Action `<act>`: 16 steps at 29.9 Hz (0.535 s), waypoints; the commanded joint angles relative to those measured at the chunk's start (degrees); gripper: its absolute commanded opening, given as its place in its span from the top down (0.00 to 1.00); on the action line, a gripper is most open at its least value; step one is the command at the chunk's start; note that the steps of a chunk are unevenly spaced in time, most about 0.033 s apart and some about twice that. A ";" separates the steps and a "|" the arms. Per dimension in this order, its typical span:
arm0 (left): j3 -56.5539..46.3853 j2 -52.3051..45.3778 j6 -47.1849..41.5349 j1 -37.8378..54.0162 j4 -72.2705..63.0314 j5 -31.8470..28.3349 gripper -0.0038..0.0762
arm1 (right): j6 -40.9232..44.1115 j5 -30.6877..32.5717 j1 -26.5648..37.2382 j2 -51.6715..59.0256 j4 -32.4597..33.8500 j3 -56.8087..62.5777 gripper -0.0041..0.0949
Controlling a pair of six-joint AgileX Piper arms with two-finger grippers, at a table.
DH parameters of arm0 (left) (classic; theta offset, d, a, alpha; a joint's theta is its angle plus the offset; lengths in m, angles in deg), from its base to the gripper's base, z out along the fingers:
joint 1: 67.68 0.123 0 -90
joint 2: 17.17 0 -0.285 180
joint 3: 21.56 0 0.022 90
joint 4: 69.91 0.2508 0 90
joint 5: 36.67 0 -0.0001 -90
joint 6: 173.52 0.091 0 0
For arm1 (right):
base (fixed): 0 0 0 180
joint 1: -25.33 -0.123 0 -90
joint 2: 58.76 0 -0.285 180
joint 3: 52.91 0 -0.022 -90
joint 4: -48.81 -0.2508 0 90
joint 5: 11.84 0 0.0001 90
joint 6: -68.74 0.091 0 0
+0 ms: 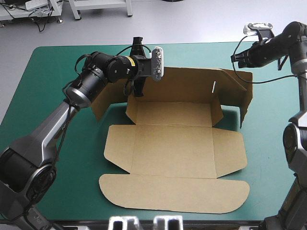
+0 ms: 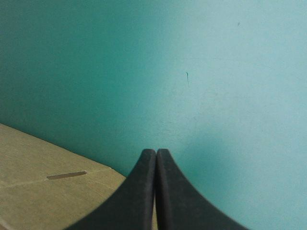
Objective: Fold the box
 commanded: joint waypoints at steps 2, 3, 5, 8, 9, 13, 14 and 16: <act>1.71 -3.46 -2.50 1.04 -0.09 -3.24 0.96 | -0.79 -0.83 0.33 1.09 -2.86 -1.87 0.98; 1.71 -3.46 -3.34 1.61 -0.35 -3.24 0.96 | -0.96 -0.67 0.33 0.58 -3.18 -1.87 0.98; 1.71 -3.46 -4.05 2.81 -1.07 -2.52 0.96 | -1.66 -0.19 -0.04 -0.36 -3.73 -1.87 0.98; 1.71 -3.36 -4.31 4.11 -1.20 -0.67 0.96 | -2.03 -0.19 -0.62 -1.42 -5.18 -1.50 0.98; 1.71 -3.36 -4.31 4.33 -1.20 0.03 0.96 | -2.19 -0.08 -0.62 -1.39 -5.88 -1.25 0.98; 1.71 -3.25 -4.31 4.43 -1.42 0.44 0.96 | -3.06 -0.10 -1.82 -1.42 -7.11 0.24 0.98; 1.71 -3.25 -4.31 4.43 -1.53 0.44 0.96 | -3.26 -0.10 -1.98 -1.42 -7.65 0.66 0.98; 1.71 -2.85 -4.31 4.43 -1.97 0.55 0.96 | -3.48 -0.07 -2.35 -1.42 -8.50 0.94 0.98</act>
